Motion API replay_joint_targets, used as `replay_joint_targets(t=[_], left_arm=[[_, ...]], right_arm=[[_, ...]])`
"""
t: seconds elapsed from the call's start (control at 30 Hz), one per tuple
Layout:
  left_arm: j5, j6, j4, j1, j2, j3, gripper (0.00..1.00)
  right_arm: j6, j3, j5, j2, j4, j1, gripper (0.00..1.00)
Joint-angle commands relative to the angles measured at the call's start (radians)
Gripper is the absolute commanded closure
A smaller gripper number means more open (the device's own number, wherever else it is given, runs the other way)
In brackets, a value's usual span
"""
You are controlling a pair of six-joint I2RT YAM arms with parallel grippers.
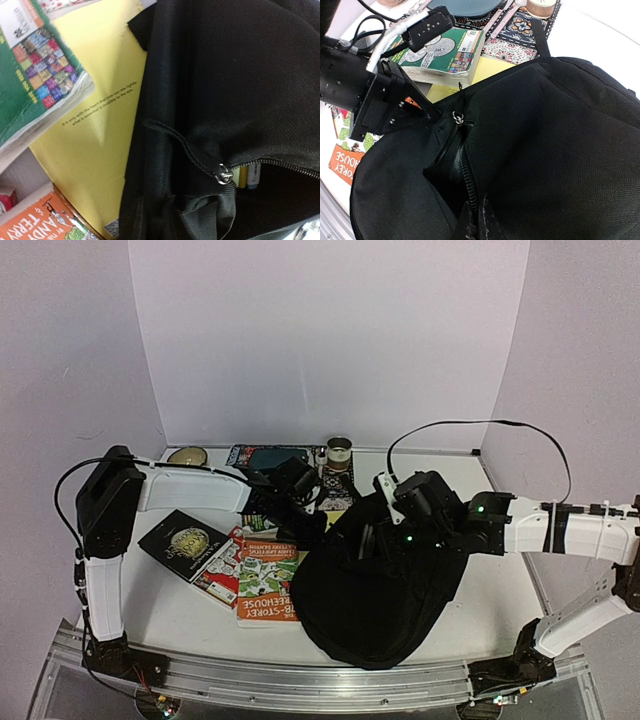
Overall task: Pack the student bag
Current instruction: Grab the student bag from the center of the board, then place the lower front pocket of the student bag, then pick up the lower front pocket of the student bag.
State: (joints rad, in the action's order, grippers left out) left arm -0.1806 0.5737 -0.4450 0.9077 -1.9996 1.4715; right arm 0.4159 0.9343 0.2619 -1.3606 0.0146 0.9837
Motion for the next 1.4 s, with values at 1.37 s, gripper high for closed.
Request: replay_joint_targets(t=[1.37], left_arm=[[0.041,-0.043,0.03,-0.007,0.252,0.061,1.0]], right_arm=[[0.046,0.475,-0.063,-0.26,0.146,-0.065,0.67]])
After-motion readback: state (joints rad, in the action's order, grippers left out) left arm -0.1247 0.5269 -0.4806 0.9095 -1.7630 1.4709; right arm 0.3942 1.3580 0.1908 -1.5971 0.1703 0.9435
